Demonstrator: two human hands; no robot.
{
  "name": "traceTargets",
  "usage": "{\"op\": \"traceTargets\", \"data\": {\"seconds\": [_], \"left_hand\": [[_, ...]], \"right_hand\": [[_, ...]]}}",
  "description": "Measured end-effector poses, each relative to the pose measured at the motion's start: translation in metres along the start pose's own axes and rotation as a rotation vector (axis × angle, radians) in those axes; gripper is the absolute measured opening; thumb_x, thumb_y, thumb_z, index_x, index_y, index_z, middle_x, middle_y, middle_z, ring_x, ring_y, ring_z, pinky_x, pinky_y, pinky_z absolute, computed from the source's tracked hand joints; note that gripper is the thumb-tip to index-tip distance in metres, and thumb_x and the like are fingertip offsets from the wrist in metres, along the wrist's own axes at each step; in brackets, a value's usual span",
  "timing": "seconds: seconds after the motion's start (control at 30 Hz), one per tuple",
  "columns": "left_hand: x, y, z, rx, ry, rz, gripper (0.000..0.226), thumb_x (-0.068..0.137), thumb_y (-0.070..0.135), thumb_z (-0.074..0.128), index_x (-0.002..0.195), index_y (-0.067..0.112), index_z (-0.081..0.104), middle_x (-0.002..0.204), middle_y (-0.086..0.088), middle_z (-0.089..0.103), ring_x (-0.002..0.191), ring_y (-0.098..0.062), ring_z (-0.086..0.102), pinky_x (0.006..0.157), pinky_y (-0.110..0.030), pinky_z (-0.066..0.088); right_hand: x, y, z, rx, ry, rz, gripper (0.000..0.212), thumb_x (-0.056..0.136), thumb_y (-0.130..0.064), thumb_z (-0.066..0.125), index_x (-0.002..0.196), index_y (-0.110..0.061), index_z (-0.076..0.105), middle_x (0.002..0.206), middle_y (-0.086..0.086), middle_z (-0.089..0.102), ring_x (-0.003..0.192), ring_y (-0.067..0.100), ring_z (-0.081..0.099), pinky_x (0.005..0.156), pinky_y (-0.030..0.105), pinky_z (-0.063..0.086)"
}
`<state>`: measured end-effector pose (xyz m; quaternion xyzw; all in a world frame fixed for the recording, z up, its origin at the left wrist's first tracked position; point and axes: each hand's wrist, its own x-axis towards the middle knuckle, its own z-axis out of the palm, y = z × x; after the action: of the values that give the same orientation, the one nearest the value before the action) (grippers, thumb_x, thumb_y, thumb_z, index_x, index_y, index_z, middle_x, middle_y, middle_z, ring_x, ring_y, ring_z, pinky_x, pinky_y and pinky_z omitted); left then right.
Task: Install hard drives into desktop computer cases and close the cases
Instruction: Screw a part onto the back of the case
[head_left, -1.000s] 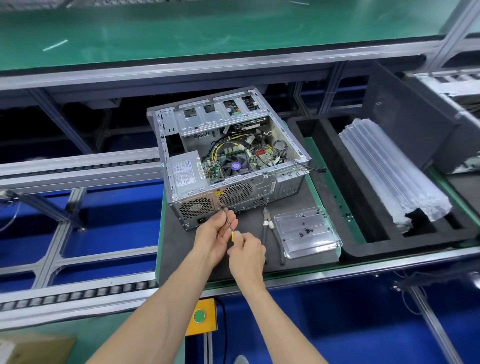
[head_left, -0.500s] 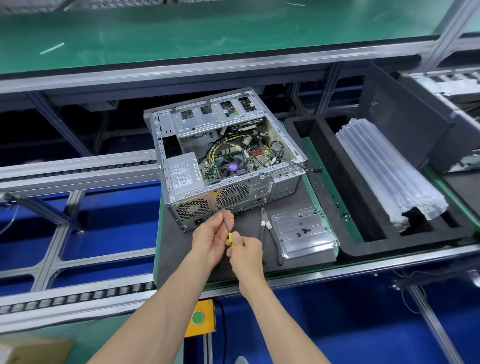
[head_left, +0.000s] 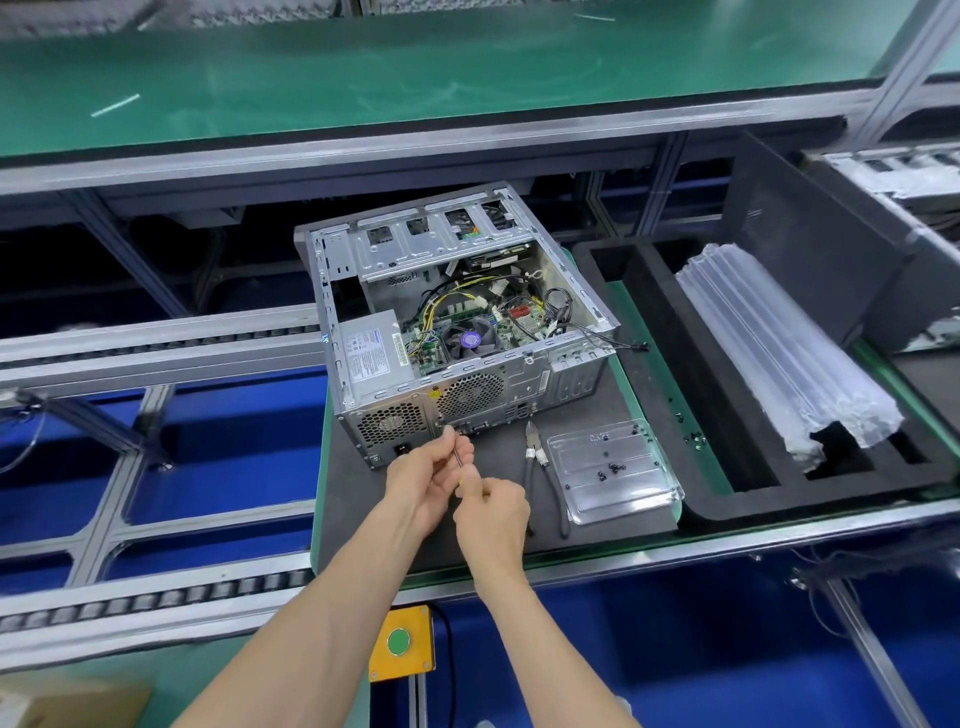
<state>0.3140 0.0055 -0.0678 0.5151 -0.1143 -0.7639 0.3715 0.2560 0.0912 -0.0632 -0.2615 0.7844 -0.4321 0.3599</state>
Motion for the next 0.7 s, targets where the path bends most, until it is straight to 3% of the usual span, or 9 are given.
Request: {"op": "traceTargets", "data": {"seconds": [0.1, 0.17, 0.23, 0.33, 0.4, 0.5, 0.53, 0.6, 0.7], "left_hand": [[-0.004, -0.001, -0.002, -0.005, -0.064, -0.044, 0.022, 0.102, 0.007, 0.051, 0.094, -0.002, 0.069, 0.077, -0.012, 0.075, 0.058, -0.016, 0.07, 0.049, -0.026, 0.055], [-0.005, 0.001, 0.0, -0.005, -0.036, -0.041, 0.018, 0.1, 0.0, 0.051, 0.096, -0.005, 0.067, 0.076, -0.015, 0.074, 0.06, -0.02, 0.072, 0.053, -0.029, 0.059], [-0.004, 0.003, 0.003, -0.002, -0.019, -0.038, 0.014, 0.098, -0.001, 0.053, 0.095, -0.006, 0.066, 0.074, -0.017, 0.071, 0.06, -0.024, 0.07, 0.059, -0.033, 0.06], [-0.005, 0.002, 0.003, -0.026, -0.019, -0.043, 0.011, 0.096, 0.0, 0.059, 0.092, -0.006, 0.067, 0.073, -0.017, 0.071, 0.061, -0.023, 0.071, 0.057, -0.032, 0.06], [-0.004, -0.001, -0.001, -0.058, -0.046, -0.035, 0.013, 0.097, 0.002, 0.059, 0.096, -0.007, 0.067, 0.078, -0.017, 0.073, 0.065, -0.022, 0.072, 0.058, -0.03, 0.06], [-0.002, -0.001, -0.007, -0.045, -0.085, -0.024, 0.019, 0.101, 0.0, 0.05, 0.105, -0.009, 0.066, 0.084, -0.016, 0.075, 0.072, -0.02, 0.075, 0.06, -0.029, 0.061], [-0.001, 0.0, -0.008, -0.017, -0.077, -0.017, 0.019, 0.101, -0.002, 0.048, 0.104, -0.009, 0.066, 0.082, -0.016, 0.074, 0.071, -0.02, 0.075, 0.061, -0.03, 0.062], [0.0, 0.002, -0.003, 0.043, -0.031, 0.002, 0.018, 0.099, -0.004, 0.048, 0.096, -0.008, 0.066, 0.076, -0.016, 0.072, 0.066, -0.022, 0.073, 0.066, -0.034, 0.064], [-0.002, 0.004, 0.004, 0.054, 0.019, 0.007, 0.014, 0.097, -0.006, 0.053, 0.091, -0.009, 0.065, 0.074, -0.02, 0.068, 0.063, -0.026, 0.07, 0.062, -0.037, 0.061]], "right_hand": [[0.0, -0.005, -0.002, 0.259, -0.095, 0.175, 0.054, 0.102, -0.041, 0.05, 0.057, -0.012, 0.059, 0.052, 0.0, 0.06, 0.052, 0.016, 0.053, 0.056, 0.032, 0.04], [-0.001, -0.006, -0.003, 0.043, -0.049, 0.039, 0.045, 0.102, -0.041, 0.049, 0.071, -0.011, 0.063, 0.064, 0.001, 0.067, 0.063, 0.017, 0.06, 0.063, 0.034, 0.044], [-0.004, -0.002, -0.005, -0.276, 0.044, -0.192, 0.026, 0.1, -0.039, 0.051, 0.093, -0.015, 0.055, 0.084, 0.002, 0.066, 0.076, 0.022, 0.06, 0.065, 0.036, 0.041], [-0.007, 0.002, -0.004, -0.546, 0.073, -0.432, 0.02, 0.103, -0.034, 0.047, 0.106, -0.014, 0.05, 0.094, 0.004, 0.064, 0.083, 0.026, 0.063, 0.064, 0.035, 0.039], [-0.004, 0.0, -0.005, -0.301, 0.038, -0.265, 0.023, 0.101, -0.031, 0.054, 0.095, -0.01, 0.06, 0.085, 0.008, 0.066, 0.079, 0.027, 0.063, 0.063, 0.034, 0.039], [0.007, -0.011, -0.011, 0.587, -0.139, 0.347, 0.033, 0.097, -0.022, 0.065, 0.076, 0.004, 0.064, 0.059, 0.014, 0.06, 0.044, 0.018, 0.046, 0.043, 0.028, 0.032], [0.009, -0.012, -0.013, 0.676, -0.178, 0.419, 0.034, 0.097, -0.023, 0.065, 0.078, 0.005, 0.064, 0.056, 0.015, 0.058, 0.038, 0.016, 0.04, 0.039, 0.024, 0.027], [0.009, -0.012, -0.013, 0.386, -0.151, 0.26, 0.035, 0.098, -0.03, 0.06, 0.08, -0.001, 0.064, 0.059, 0.009, 0.064, 0.04, 0.016, 0.05, 0.044, 0.027, 0.033], [0.002, -0.001, -0.009, -0.463, 0.012, -0.345, 0.023, 0.1, -0.037, 0.051, 0.097, -0.015, 0.053, 0.084, 0.002, 0.065, 0.074, 0.023, 0.065, 0.059, 0.033, 0.037]]}}
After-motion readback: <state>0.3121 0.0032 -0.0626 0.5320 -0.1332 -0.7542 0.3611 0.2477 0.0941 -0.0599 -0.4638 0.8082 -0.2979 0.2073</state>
